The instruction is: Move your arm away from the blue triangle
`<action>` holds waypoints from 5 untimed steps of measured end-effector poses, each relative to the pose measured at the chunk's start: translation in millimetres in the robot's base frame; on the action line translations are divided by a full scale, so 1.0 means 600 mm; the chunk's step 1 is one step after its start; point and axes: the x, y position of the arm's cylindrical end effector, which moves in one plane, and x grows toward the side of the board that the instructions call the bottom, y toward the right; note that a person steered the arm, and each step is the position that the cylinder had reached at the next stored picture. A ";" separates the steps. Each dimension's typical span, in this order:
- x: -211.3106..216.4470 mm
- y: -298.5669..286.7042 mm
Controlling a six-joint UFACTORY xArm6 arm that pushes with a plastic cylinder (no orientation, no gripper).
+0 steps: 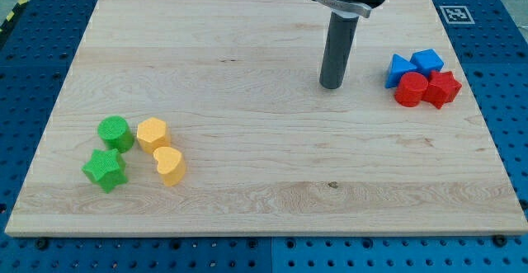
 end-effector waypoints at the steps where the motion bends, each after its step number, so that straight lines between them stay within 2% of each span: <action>1: -0.006 0.000; 3: -0.031 -0.078; 4: -0.065 -0.082; 5: -0.096 -0.129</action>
